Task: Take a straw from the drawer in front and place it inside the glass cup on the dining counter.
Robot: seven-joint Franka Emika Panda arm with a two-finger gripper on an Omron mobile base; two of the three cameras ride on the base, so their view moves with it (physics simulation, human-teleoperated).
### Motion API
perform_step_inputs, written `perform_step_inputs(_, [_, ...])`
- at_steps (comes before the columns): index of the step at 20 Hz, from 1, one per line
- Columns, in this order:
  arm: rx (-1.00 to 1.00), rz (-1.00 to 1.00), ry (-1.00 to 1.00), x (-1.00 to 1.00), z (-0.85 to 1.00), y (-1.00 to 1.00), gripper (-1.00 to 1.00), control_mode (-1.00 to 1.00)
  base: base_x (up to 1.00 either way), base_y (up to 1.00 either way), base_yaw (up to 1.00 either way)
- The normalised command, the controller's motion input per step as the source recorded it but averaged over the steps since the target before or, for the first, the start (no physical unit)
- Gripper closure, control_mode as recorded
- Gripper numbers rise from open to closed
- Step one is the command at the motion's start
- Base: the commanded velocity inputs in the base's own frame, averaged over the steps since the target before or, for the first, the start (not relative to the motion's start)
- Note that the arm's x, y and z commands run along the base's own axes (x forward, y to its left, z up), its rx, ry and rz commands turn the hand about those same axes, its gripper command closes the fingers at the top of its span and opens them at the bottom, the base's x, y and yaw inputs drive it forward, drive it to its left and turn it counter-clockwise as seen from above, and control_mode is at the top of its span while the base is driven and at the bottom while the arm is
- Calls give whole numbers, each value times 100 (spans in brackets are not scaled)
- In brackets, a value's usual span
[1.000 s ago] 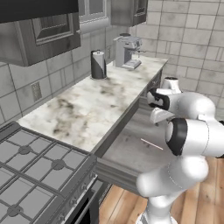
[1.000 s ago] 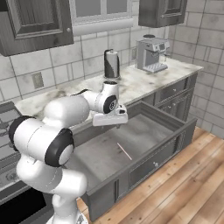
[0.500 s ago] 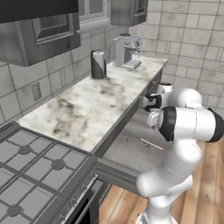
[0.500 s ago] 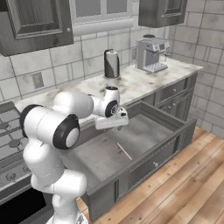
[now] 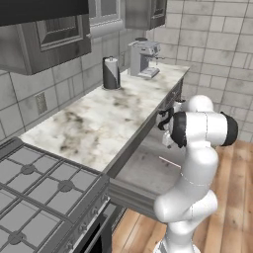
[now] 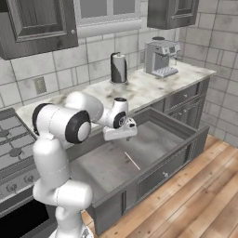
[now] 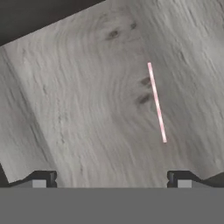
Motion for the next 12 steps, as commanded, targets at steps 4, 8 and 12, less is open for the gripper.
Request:
perform_step_inputs(4, [0, 0, 0, 28, -42, 0, -100, -100, 0, 0, 0])
perform_step_inputs(8, [0, 0, 0, 29, -41, 0, -100, -100, 0, 0, 0])
perform_step_inputs(12, [0, 0, 0, 26, -40, 0, -100, -100, 0, 0, 0])
